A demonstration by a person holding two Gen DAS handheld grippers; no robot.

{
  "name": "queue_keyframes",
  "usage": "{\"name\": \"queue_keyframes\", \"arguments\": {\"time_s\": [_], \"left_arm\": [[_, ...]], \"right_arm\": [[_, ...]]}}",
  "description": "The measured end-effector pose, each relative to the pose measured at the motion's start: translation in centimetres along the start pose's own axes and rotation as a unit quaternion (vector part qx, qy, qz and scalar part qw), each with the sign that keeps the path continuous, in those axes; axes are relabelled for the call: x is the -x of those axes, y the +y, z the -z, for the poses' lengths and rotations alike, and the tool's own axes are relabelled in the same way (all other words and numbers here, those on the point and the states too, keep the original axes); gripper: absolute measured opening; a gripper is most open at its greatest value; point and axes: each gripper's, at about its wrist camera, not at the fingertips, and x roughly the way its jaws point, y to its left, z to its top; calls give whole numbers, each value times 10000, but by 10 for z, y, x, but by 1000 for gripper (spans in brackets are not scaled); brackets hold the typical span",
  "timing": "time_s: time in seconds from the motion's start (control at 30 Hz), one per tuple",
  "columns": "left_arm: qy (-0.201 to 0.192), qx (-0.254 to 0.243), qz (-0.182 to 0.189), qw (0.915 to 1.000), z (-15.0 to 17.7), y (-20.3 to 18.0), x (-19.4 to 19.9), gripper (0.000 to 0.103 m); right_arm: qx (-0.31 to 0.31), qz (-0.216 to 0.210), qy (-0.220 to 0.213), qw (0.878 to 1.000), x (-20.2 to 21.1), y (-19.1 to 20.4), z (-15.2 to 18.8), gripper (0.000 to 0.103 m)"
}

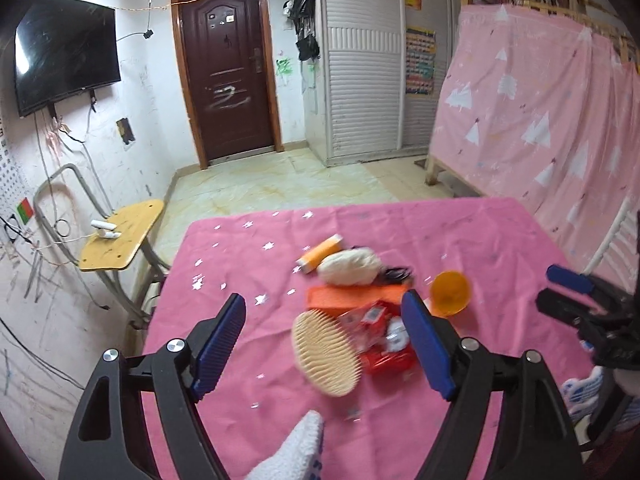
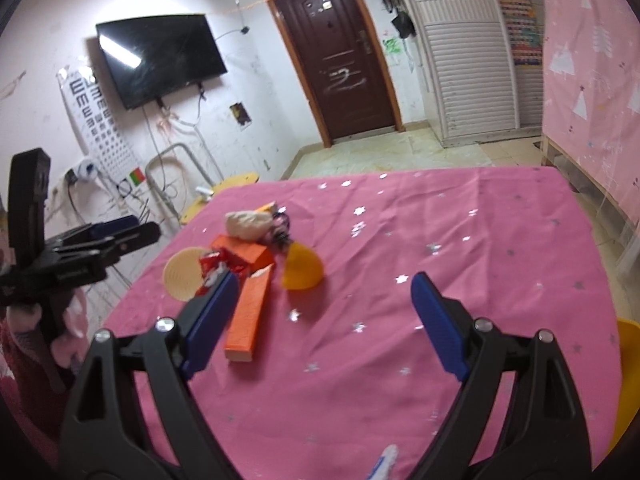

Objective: Collect trash
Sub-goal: 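Move both tools back over the table toward the remaining items, then grasp the wooden bristle brush with the left tool while the right grasps the orange strip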

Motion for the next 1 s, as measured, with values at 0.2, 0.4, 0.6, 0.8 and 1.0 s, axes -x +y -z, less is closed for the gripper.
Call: {"name": "queue_keyframes", "arguments": {"time_s": [0.2,0.4,0.6,0.8,1.0], "left_arm": [[392,49,18,9992,17,12,-25,71],[814,321,369,9955,29,23,-48,48],[1136,651,825,9880,35,29,-68,35],[1203,888,1116,9824,37,31,-79,29],[1047,1071,1112,9824,41,39,-74,24]], "right_arm": [[368,-13,346,9987,-19,23,4,84],[836,53,619,9946,-36,49,8,84],[1051,180,794,9911,-51,62,10,84],[1189,238,907,9885,-58,71,10,84],[1469,391,1107,9822,-69,82,14,60]]}}
